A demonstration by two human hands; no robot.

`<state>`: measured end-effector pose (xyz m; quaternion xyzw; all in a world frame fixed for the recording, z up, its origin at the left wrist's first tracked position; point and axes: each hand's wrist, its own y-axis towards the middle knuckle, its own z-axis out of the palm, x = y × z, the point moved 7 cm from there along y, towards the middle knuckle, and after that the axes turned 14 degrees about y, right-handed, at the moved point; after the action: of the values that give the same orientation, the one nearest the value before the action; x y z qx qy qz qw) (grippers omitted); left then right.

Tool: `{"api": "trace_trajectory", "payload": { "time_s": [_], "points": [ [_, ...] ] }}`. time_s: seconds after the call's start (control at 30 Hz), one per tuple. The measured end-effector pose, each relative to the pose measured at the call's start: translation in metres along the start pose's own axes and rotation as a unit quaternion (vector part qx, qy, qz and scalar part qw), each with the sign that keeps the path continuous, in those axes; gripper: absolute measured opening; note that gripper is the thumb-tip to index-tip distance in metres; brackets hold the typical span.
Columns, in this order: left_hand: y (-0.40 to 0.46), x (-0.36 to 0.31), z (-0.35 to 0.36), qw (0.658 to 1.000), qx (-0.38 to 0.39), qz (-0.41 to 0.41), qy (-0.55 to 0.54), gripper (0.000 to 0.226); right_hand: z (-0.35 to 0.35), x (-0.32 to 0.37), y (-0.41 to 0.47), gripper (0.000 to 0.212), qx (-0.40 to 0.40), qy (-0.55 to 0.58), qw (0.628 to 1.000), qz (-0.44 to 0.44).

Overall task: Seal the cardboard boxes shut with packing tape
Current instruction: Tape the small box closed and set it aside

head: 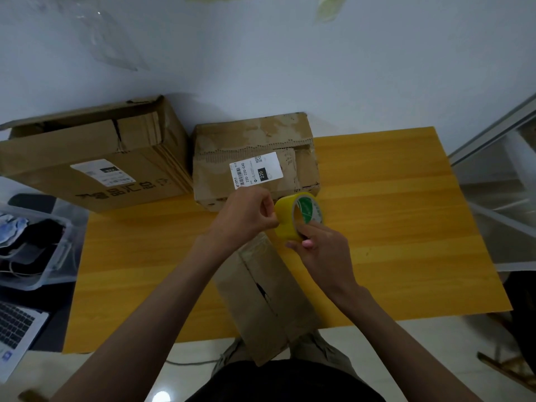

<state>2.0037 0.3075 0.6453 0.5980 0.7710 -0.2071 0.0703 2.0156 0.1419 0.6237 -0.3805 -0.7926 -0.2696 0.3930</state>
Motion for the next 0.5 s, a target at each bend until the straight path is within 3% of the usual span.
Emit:
{"api": "trace_trajectory", "payload": {
  "time_s": [0.17,0.3,0.43,0.5],
  "points": [
    [0.0,-0.001,0.007,1.0,0.003,0.024,0.014,0.015,0.0,0.003,-0.002,0.045,0.003,0.015,1.0,0.0],
    [-0.002,-0.002,0.008,1.0,-0.008,0.023,0.006,0.018,0.002,0.001,-0.004,0.039,0.01,0.006,1.0,0.009],
    [-0.013,-0.011,0.008,0.997,-0.011,0.034,-0.061,0.015,0.0,-0.006,-0.001,0.046,-0.004,0.001,1.0,0.027],
    [-0.018,-0.011,0.005,0.993,-0.051,0.032,-0.1,0.012,-0.006,-0.014,0.0,0.038,-0.023,0.038,0.998,0.037]
  ]
}}
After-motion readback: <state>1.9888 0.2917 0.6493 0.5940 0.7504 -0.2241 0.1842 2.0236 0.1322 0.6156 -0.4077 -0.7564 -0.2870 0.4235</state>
